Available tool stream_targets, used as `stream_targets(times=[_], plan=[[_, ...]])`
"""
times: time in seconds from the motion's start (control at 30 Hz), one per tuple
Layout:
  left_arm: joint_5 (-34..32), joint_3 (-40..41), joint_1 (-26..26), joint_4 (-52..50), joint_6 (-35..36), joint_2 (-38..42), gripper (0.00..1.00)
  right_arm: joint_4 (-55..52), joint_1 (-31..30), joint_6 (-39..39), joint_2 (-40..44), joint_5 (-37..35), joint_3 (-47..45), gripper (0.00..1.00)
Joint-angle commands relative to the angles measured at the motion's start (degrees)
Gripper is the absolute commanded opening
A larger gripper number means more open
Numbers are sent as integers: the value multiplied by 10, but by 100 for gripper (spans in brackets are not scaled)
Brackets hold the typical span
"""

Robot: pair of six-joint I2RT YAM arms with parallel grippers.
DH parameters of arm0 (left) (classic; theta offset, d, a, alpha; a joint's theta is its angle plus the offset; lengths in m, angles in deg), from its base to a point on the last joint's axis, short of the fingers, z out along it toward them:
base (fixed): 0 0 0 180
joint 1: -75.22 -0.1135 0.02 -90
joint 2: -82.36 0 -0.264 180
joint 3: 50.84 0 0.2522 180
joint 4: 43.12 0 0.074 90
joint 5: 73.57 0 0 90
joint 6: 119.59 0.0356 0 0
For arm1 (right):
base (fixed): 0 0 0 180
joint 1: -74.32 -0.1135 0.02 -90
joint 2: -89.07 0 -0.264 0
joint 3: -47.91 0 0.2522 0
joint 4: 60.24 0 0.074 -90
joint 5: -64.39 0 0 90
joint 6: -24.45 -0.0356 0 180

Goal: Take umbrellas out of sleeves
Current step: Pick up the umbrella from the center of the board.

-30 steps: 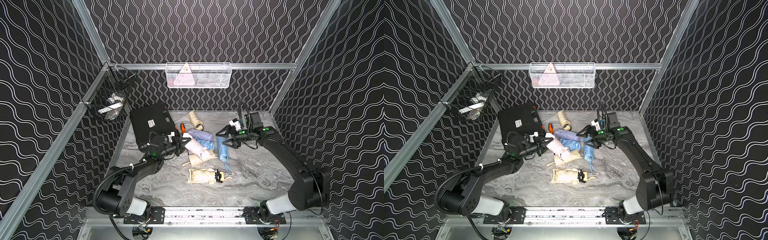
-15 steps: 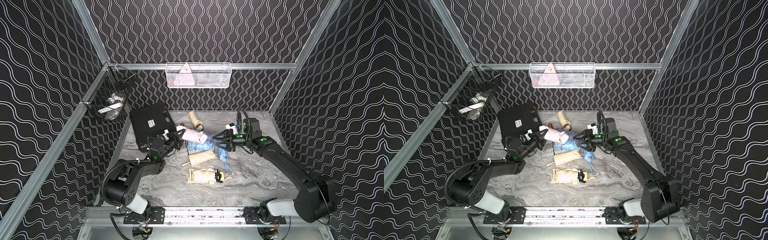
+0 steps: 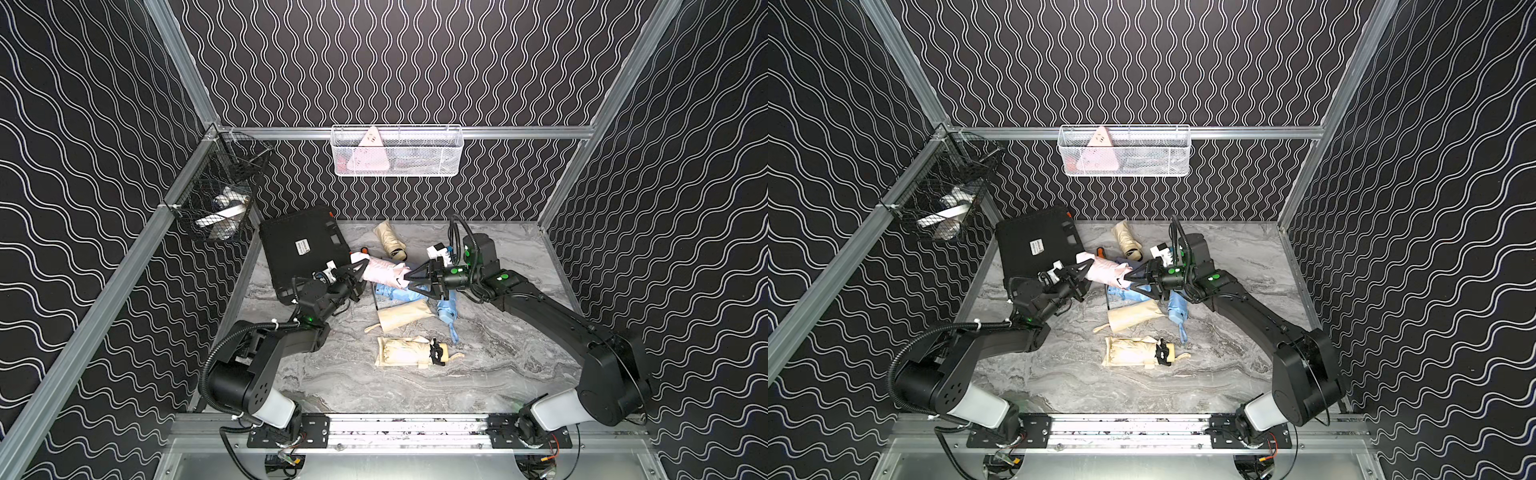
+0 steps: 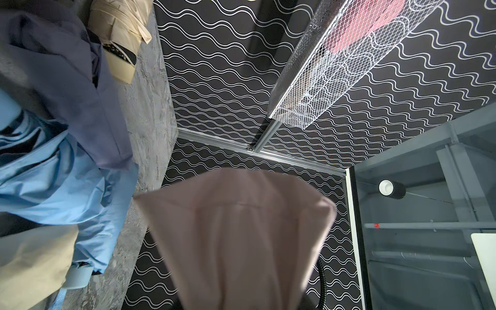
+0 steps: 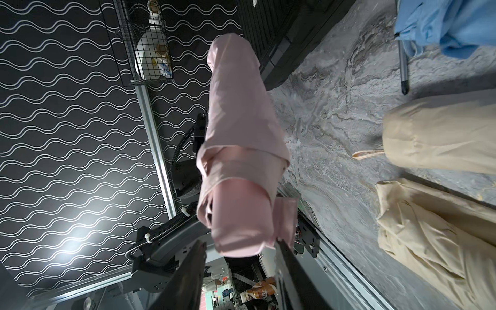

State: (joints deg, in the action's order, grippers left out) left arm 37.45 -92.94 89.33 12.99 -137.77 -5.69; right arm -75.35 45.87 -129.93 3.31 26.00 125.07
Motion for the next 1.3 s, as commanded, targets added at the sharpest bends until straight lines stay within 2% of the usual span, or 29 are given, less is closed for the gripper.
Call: stream_targets(times=[0.0, 0.33, 1.27], plan=[[1, 4, 0, 56, -22, 2, 12, 29, -1, -9, -6, -6, 3, 43], [7, 7, 1, 55, -20, 8, 12, 41, -1, -13, -24, -4, 11, 40], [-6, 27, 34, 70, -18, 17, 12, 33, -20, -8, -43, -12, 37, 40]])
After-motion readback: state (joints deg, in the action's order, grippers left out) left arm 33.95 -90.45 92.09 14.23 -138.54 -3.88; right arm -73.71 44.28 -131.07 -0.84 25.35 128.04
